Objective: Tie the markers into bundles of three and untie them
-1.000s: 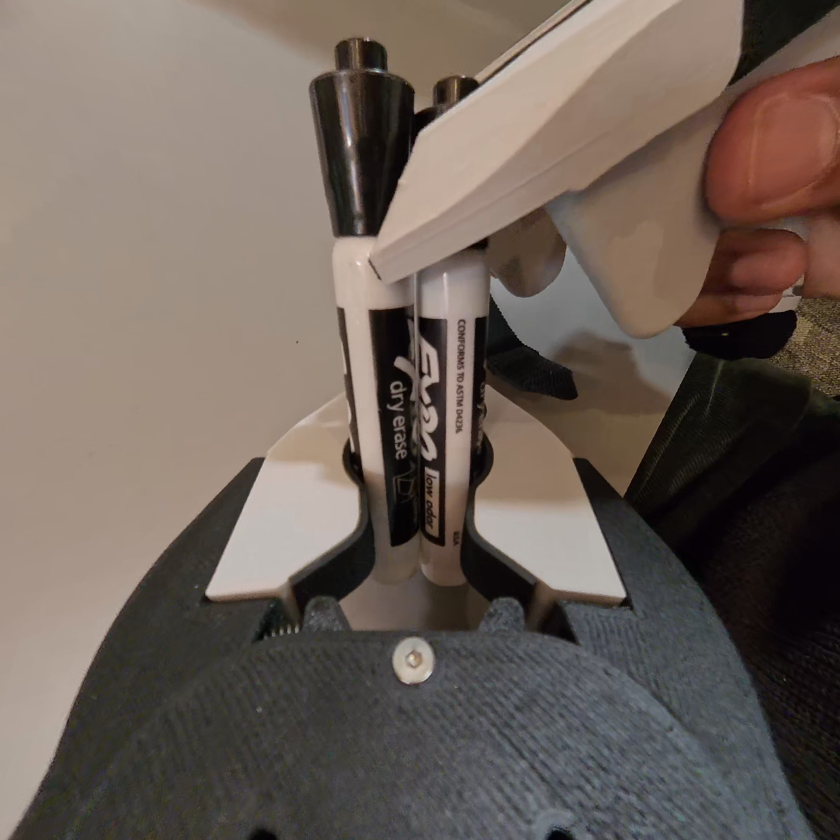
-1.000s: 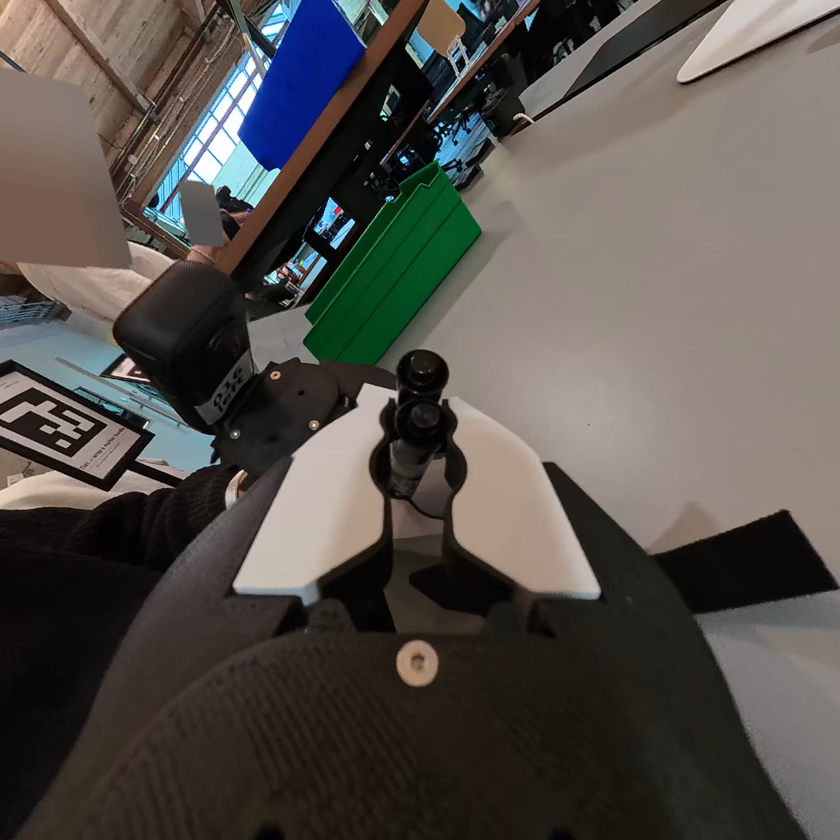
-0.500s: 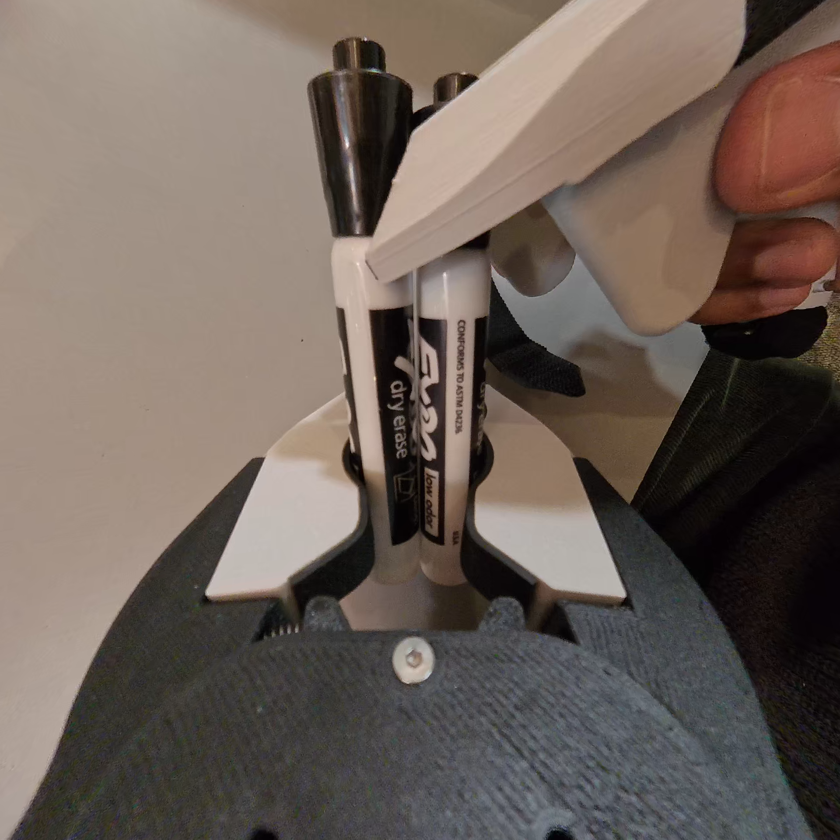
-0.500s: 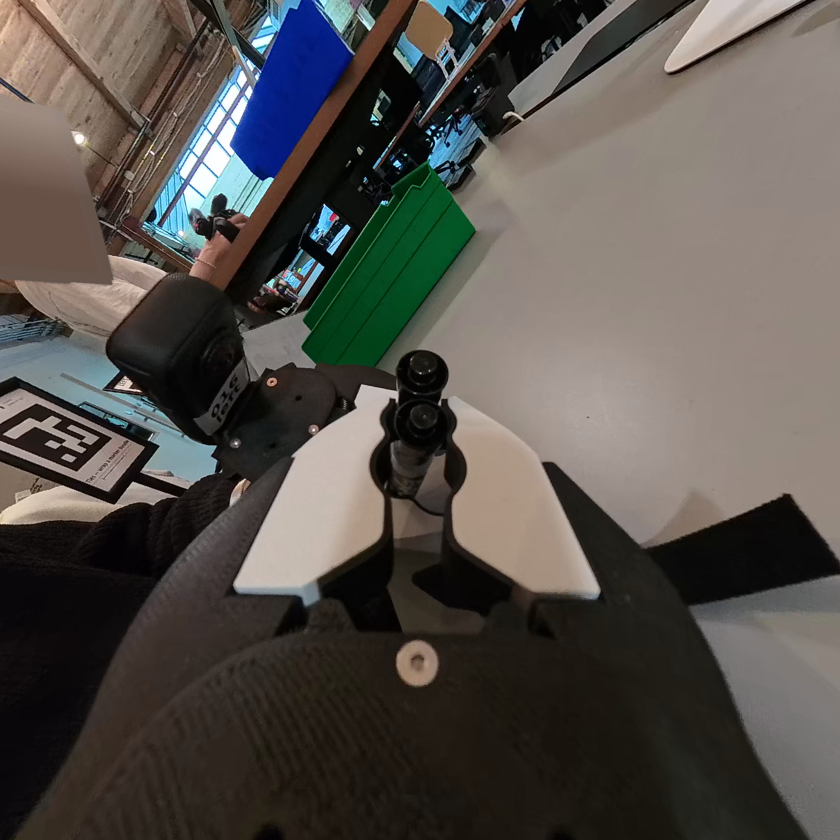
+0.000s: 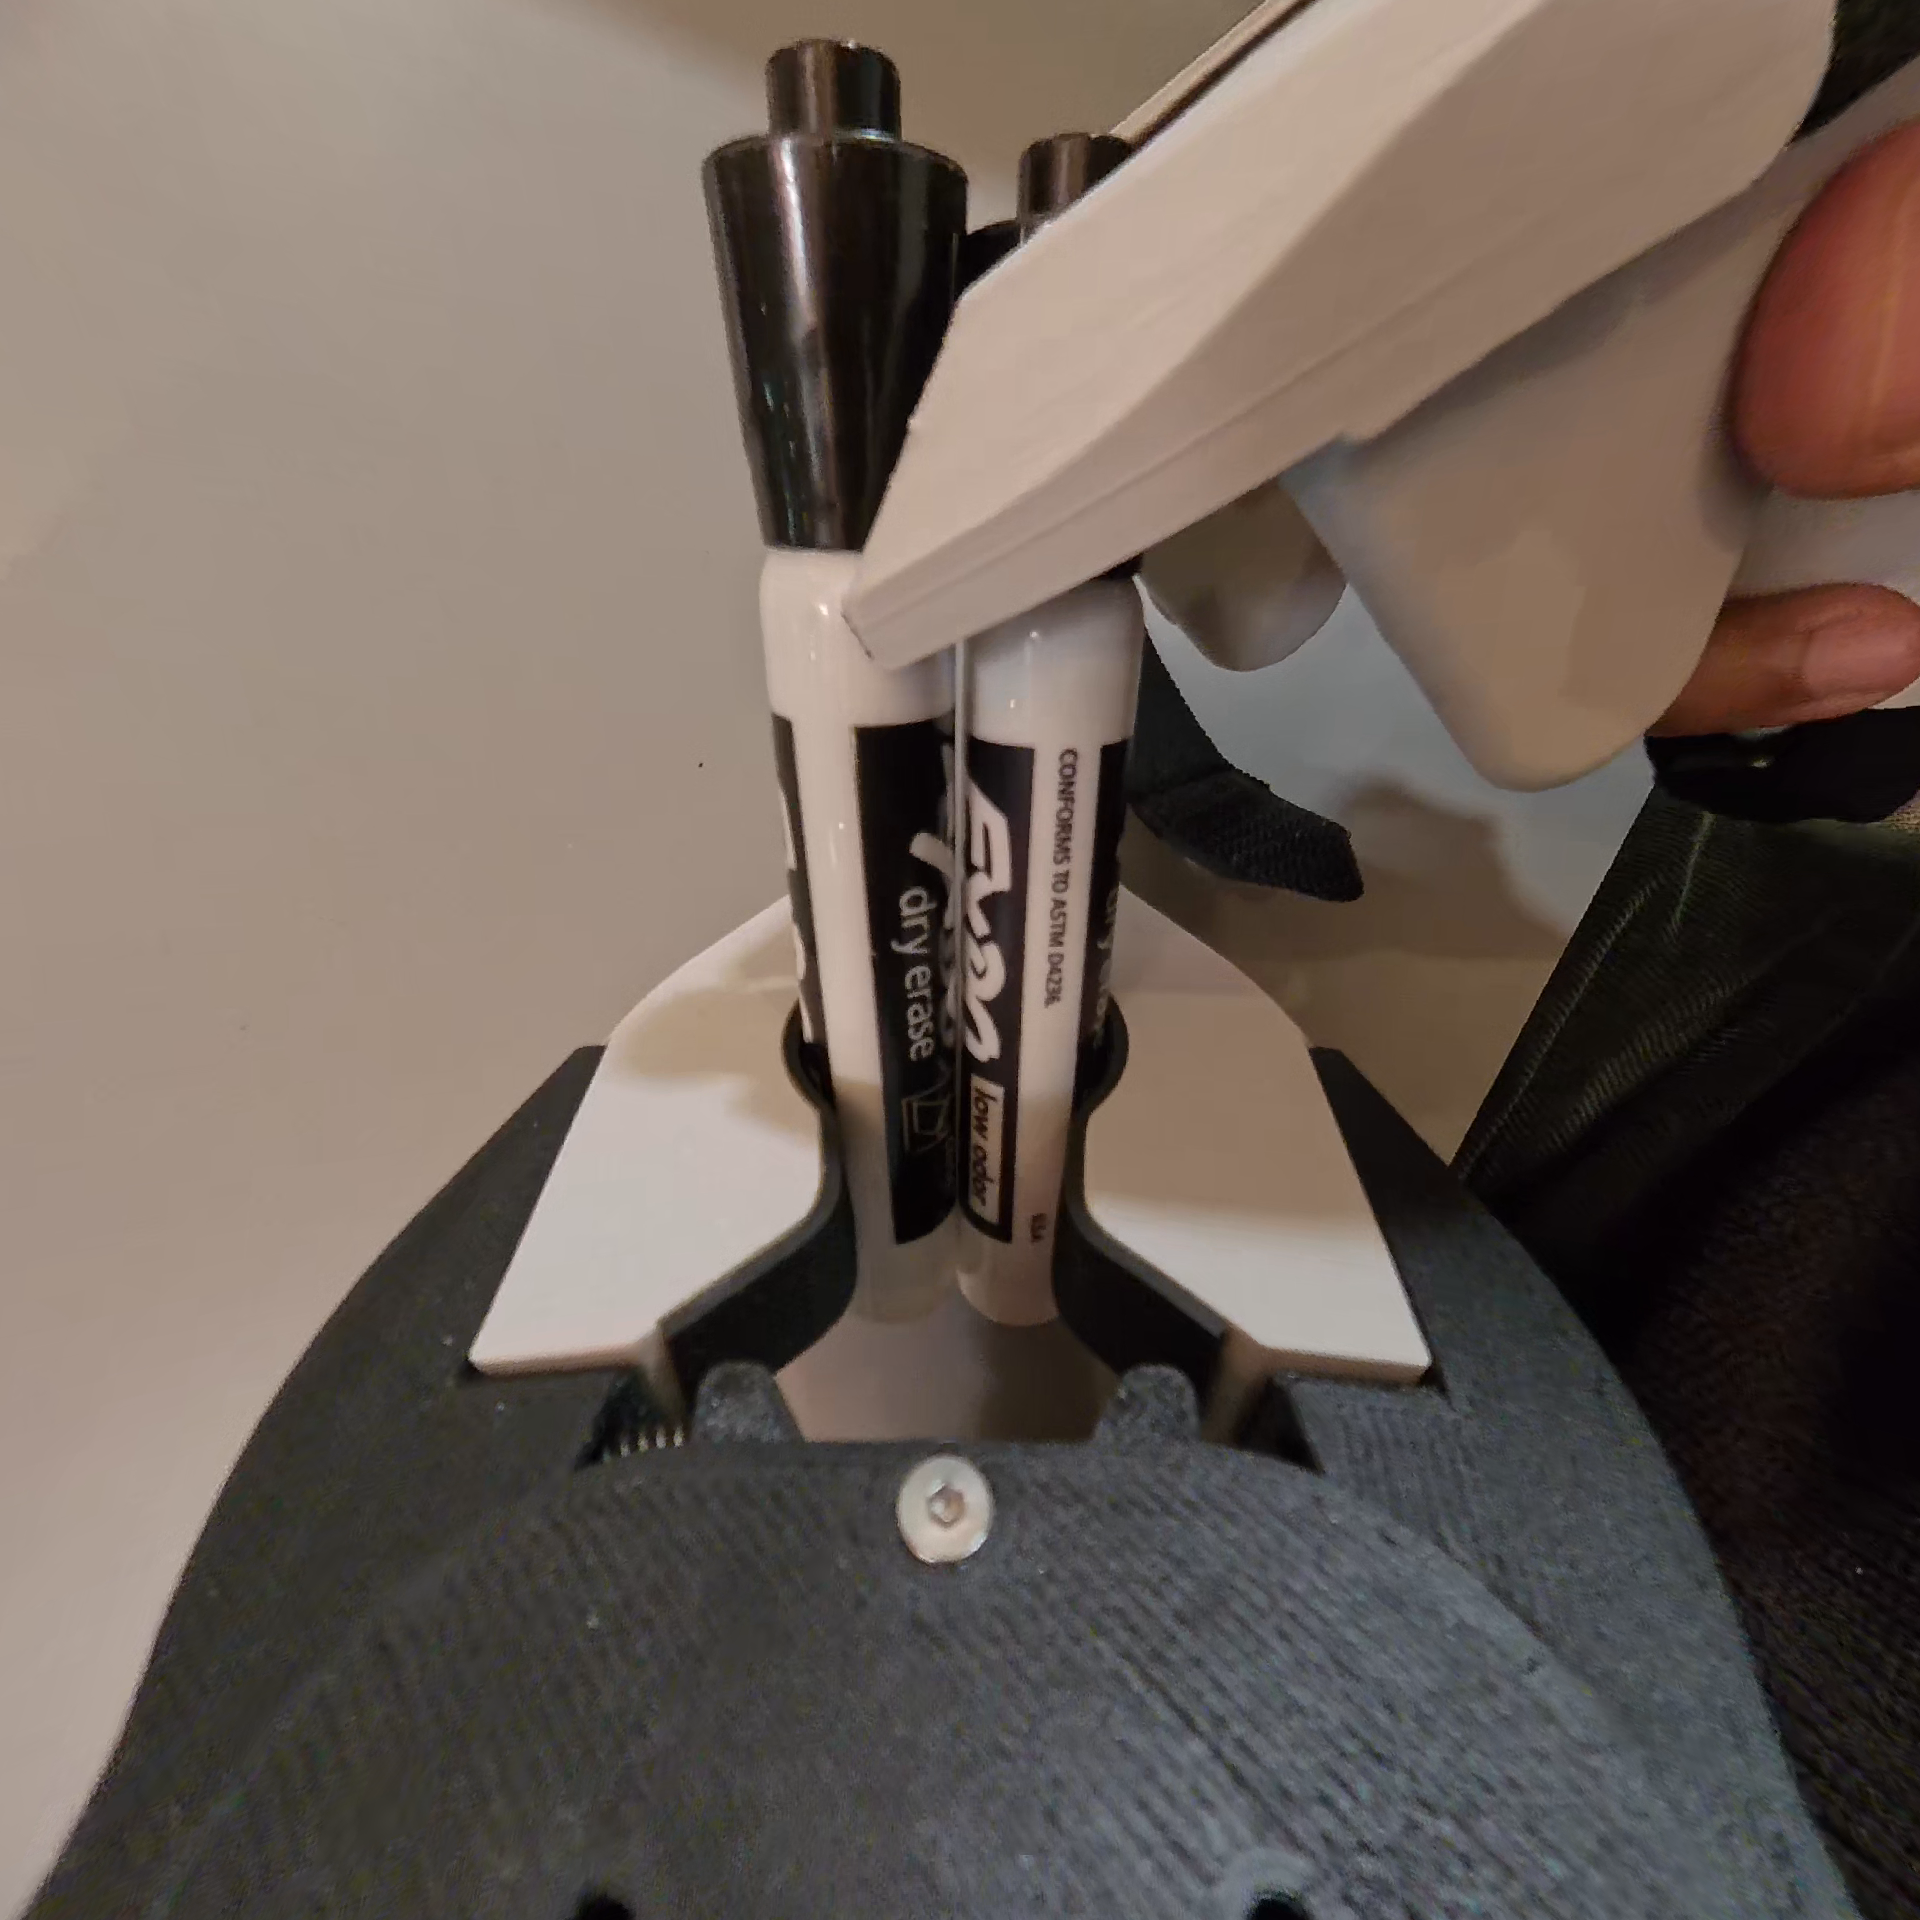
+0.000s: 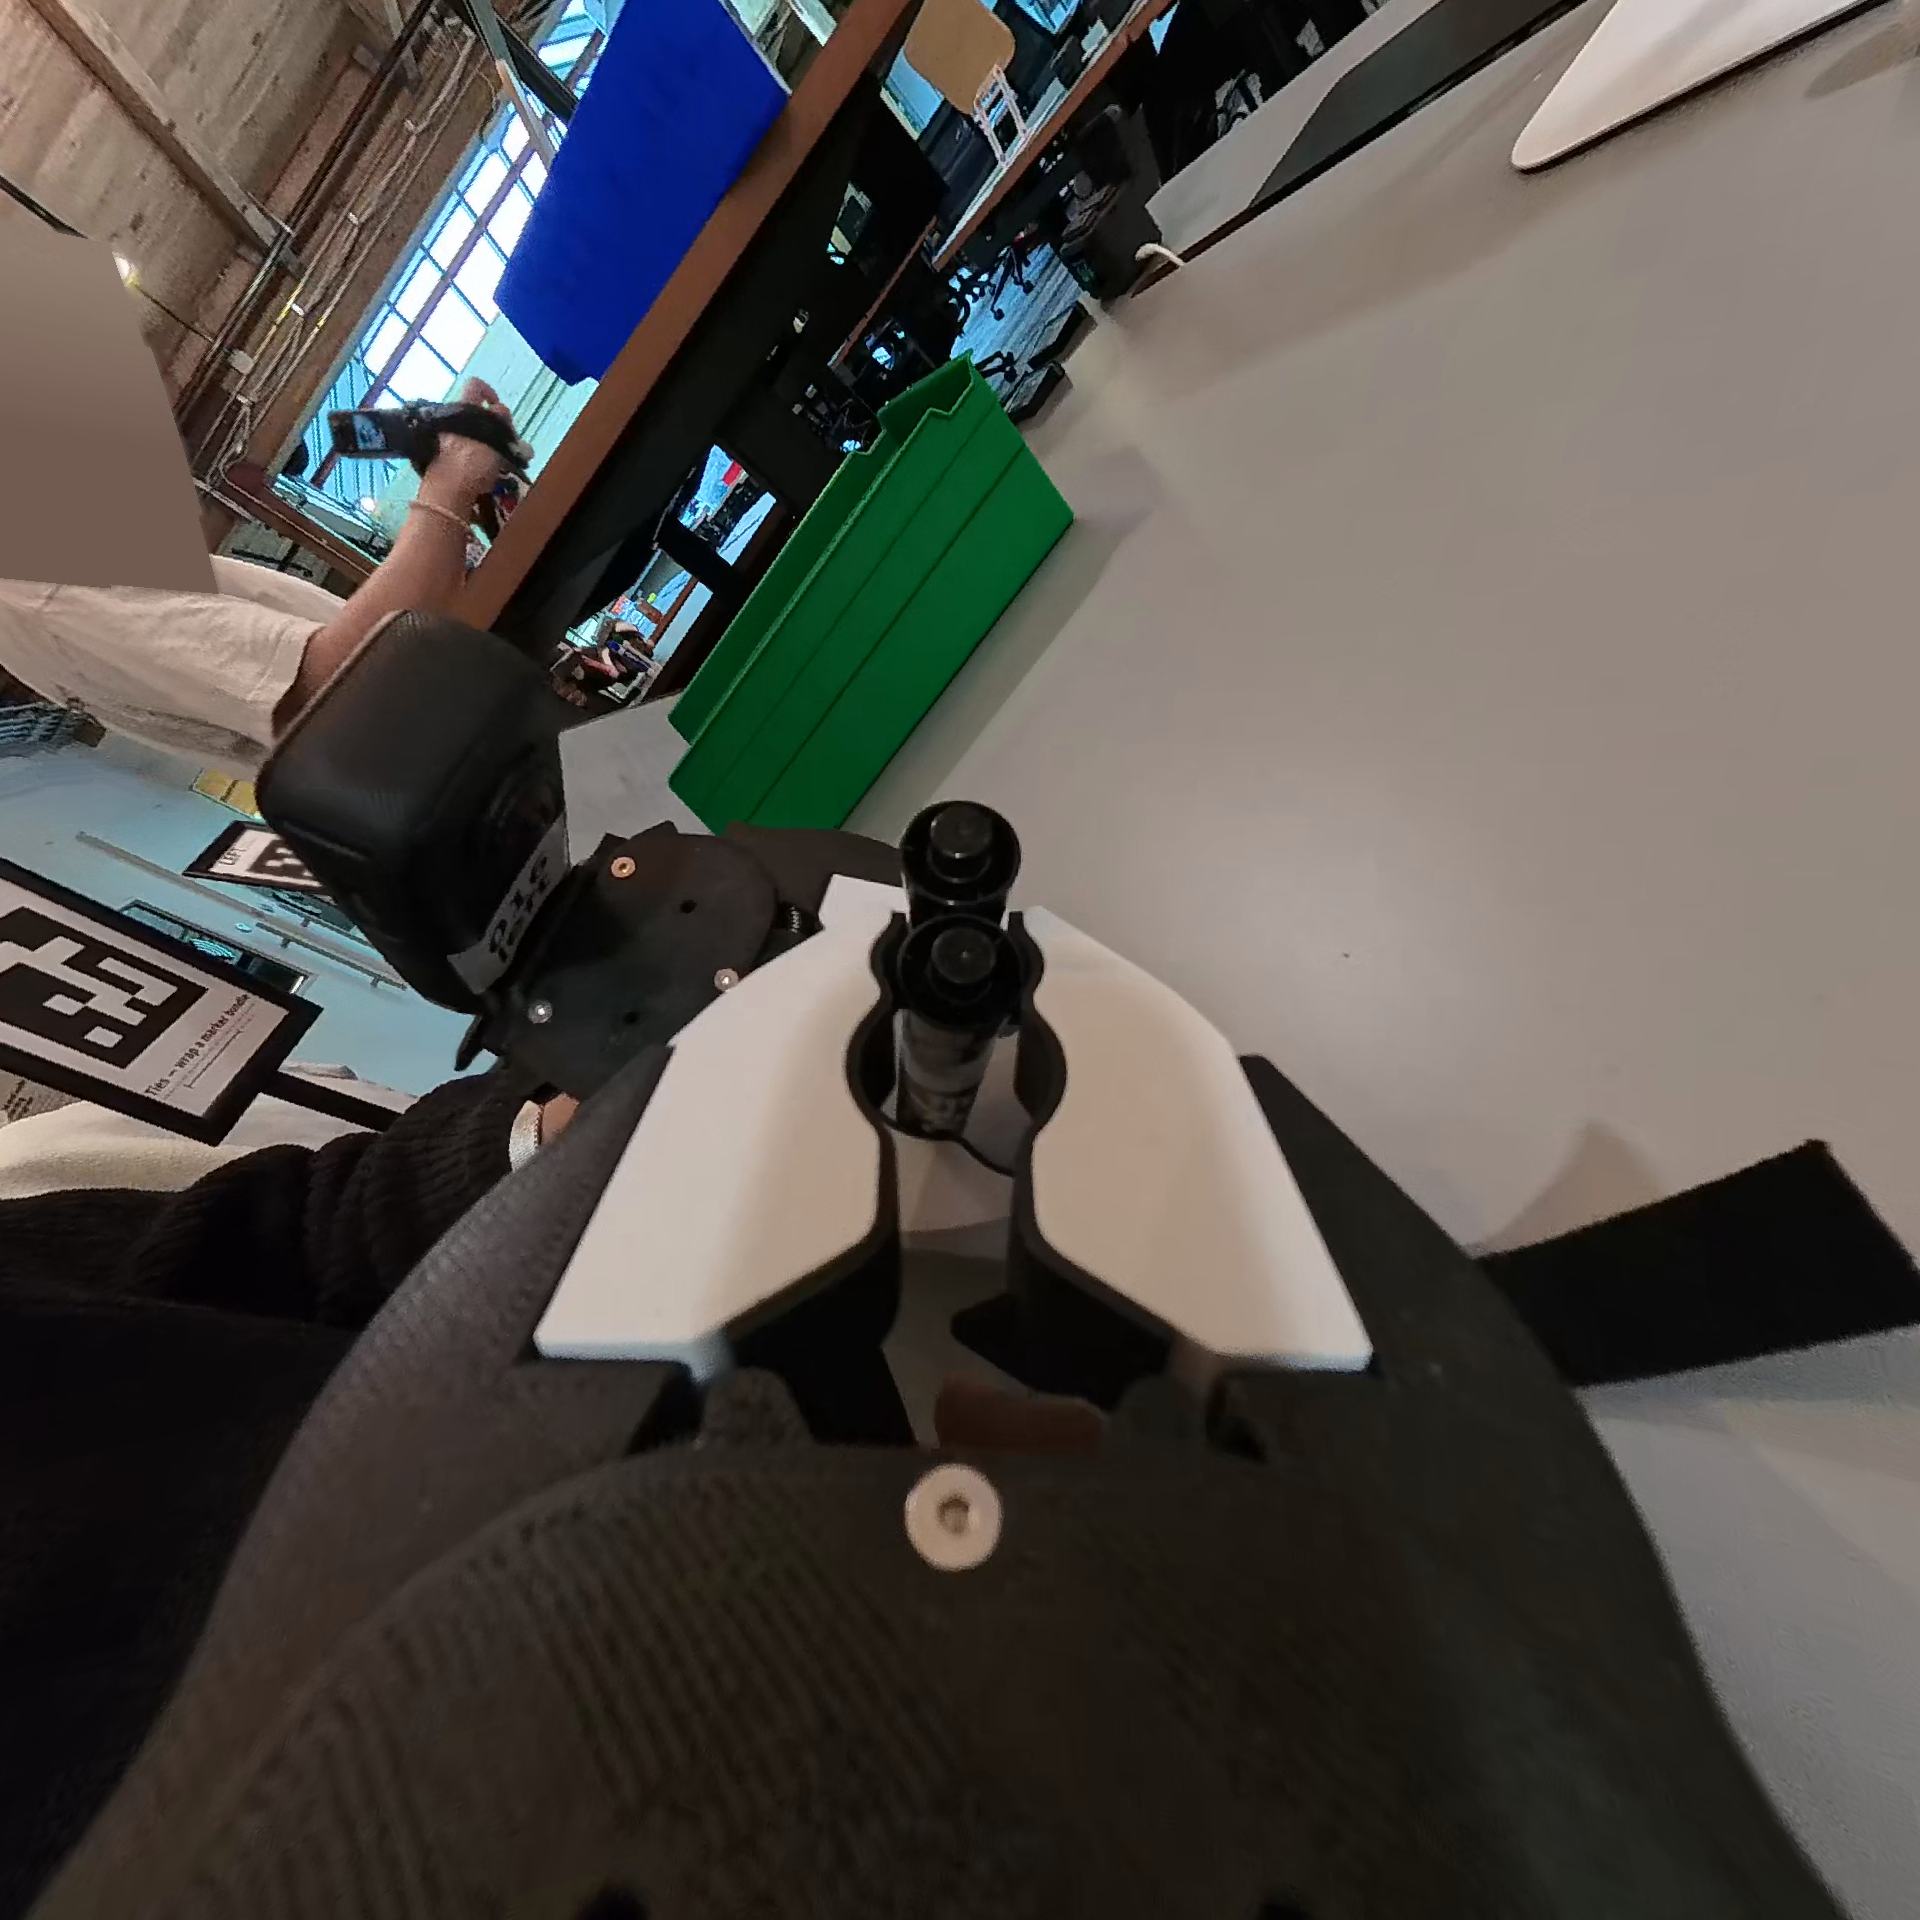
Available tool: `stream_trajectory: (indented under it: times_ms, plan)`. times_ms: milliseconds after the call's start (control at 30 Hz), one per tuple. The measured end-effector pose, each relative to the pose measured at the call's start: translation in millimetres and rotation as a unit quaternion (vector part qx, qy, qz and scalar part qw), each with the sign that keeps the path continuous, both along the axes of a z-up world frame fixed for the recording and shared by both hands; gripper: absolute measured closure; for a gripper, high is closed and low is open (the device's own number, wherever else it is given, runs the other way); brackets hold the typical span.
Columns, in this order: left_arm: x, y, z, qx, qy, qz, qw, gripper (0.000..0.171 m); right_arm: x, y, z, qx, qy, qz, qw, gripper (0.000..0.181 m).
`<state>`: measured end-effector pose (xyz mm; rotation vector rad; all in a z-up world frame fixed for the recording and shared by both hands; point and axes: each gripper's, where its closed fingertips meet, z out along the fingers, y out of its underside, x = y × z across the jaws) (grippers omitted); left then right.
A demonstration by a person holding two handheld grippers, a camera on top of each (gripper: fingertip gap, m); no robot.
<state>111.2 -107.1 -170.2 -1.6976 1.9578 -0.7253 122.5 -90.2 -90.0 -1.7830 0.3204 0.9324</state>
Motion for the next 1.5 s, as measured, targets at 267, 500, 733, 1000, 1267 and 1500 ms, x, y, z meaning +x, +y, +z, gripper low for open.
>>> stream_trajectory:
  times_ms: [267, 500, 733, 1000, 1267, 1500]
  plan:
    - [2.6, -2.4, 4.9, -0.014, -0.012, 0.007, 1.0, 0.126, 1.0, 1.2, 5.1, 0.018, 0.032, -0.007, 0.999, 0.159]
    - [3.8, -4.5, 5.8, -0.019, -0.021, 0.007, 1.0, 0.125, 2.9, 1.3, 4.1, 0.013, 0.08, -0.005, 0.997, 0.164]
    - [6.1, -3.5, 7.7, -0.018, -0.036, 0.017, 0.999, 0.125, 6.1, 1.4, 4.2, 0.012, 0.101, -0.011, 0.995, 0.164]
    - [4.9, -1.3, 2.1, 0.006, -0.027, 0.022, 0.999, 0.125, 10.1, 0.6, 5.8, 0.013, 0.098, -0.023, 0.995, 0.164]
    - [4.0, 3.9, 5.0, 0.012, -0.024, 0.028, 0.999, 0.128, 8.6, 0.9, 4.3, 0.015, 0.077, -0.021, 0.997, 0.163]
    - [3.6, 1.4, 6.8, 0.007, -0.022, 0.022, 0.999, 0.127, 8.3, 1.0, 3.2, 0.018, 0.082, -0.017, 0.996, 0.164]
